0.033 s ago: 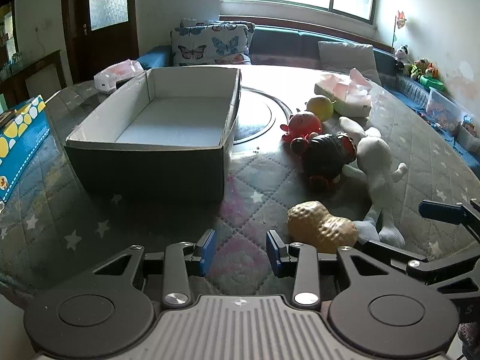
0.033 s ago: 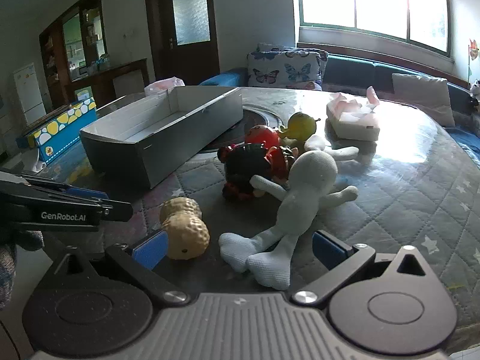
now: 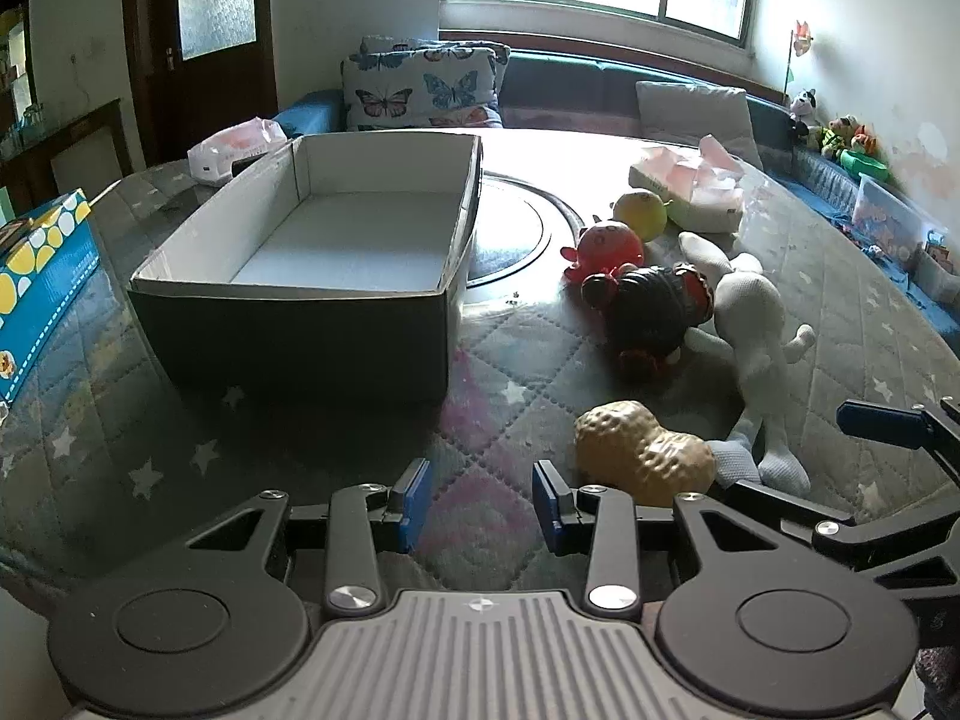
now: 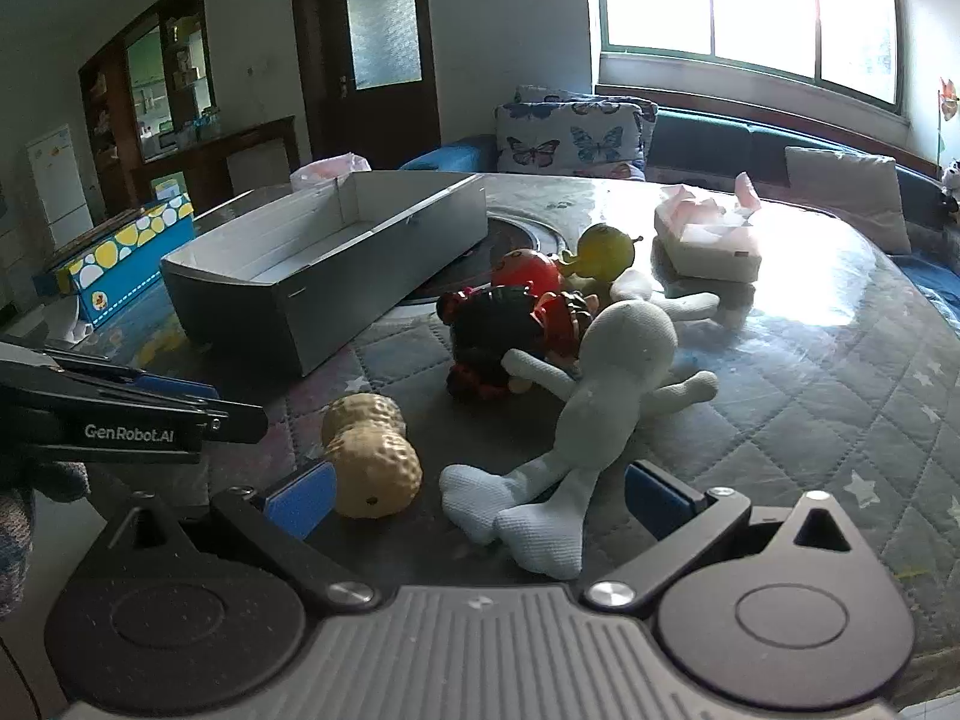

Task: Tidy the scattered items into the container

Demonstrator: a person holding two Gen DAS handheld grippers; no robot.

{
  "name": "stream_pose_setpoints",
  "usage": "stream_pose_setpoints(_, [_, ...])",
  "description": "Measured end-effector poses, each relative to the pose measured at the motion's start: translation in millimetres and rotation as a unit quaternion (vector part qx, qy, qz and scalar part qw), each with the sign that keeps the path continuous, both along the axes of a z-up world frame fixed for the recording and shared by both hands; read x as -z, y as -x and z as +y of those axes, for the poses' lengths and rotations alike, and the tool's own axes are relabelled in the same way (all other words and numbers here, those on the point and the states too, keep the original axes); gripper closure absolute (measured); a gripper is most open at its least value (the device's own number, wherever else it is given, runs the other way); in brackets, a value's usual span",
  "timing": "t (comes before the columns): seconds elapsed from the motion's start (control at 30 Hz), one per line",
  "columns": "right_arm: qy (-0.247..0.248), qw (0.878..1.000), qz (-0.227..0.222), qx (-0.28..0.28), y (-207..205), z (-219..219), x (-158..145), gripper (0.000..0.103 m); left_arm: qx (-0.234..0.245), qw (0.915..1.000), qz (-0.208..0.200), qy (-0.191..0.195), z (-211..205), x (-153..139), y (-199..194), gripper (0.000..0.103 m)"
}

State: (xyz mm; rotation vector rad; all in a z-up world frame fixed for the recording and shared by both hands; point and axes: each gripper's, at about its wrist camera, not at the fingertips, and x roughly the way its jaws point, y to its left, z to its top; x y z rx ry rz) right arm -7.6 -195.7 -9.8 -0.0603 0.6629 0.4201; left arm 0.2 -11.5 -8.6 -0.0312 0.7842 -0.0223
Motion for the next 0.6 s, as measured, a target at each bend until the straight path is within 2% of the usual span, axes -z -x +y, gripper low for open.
stream_pose_setpoints(0.6, [0.003,1.0,0.009,-0.02,-3.6,8.7,4.9,0.0,-0.005,0.9998,0.018,0.003,2.8,6.6,-6.7,0.064])
